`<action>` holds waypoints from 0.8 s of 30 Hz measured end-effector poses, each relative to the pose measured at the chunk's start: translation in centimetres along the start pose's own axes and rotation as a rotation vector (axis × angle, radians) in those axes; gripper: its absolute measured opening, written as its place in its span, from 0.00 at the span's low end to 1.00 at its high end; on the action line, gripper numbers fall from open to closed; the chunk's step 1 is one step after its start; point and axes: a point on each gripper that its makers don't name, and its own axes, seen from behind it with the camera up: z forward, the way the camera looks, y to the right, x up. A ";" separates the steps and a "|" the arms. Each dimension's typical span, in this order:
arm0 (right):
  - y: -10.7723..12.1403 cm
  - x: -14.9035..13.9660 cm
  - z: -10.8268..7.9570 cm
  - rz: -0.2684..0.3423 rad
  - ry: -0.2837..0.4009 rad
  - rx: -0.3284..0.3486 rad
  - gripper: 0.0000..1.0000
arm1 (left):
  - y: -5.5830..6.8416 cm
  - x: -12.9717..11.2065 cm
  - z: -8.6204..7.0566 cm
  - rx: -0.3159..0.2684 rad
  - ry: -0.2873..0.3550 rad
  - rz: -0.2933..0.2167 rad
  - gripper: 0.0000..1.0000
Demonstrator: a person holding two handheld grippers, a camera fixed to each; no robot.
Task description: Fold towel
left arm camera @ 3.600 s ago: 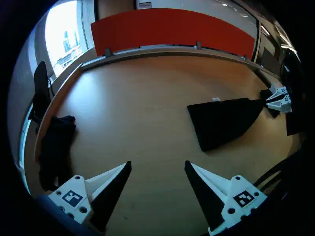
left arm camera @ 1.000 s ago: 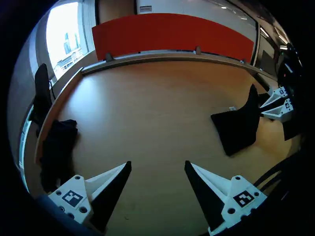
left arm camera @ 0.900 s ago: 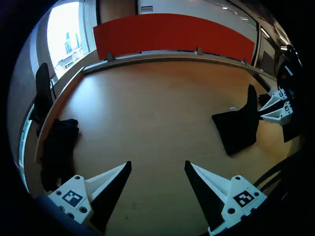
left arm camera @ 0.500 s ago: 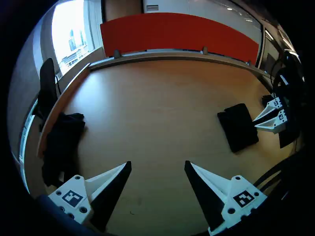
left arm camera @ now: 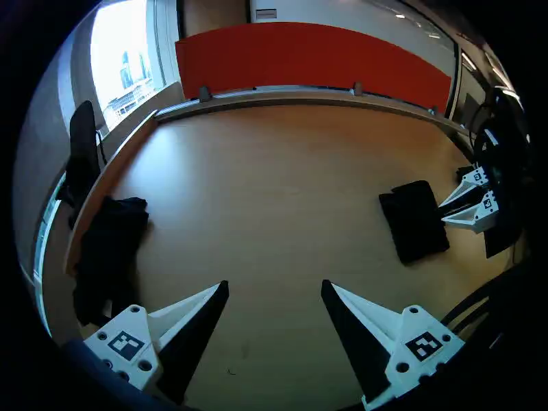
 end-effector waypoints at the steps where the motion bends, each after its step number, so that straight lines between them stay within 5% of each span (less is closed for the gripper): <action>1: 0.1 0.0 0.0 0.001 -0.001 -0.004 0.39 | 0.0 0.0 0.0 0.000 0.000 -0.001 1.00; 3: 0.4 0.0 0.1 0.002 -0.003 -0.012 0.61 | 0.0 0.0 0.0 0.001 -0.001 -0.002 1.00; 9: 0.6 0.0 0.0 -0.003 -0.003 -0.018 0.75 | -0.1 -0.2 0.1 0.002 -0.005 -0.005 1.00; 24: 0.6 0.7 -0.6 -0.012 0.017 -0.002 0.79 | 0.1 0.1 0.3 0.002 -0.004 -0.001 1.00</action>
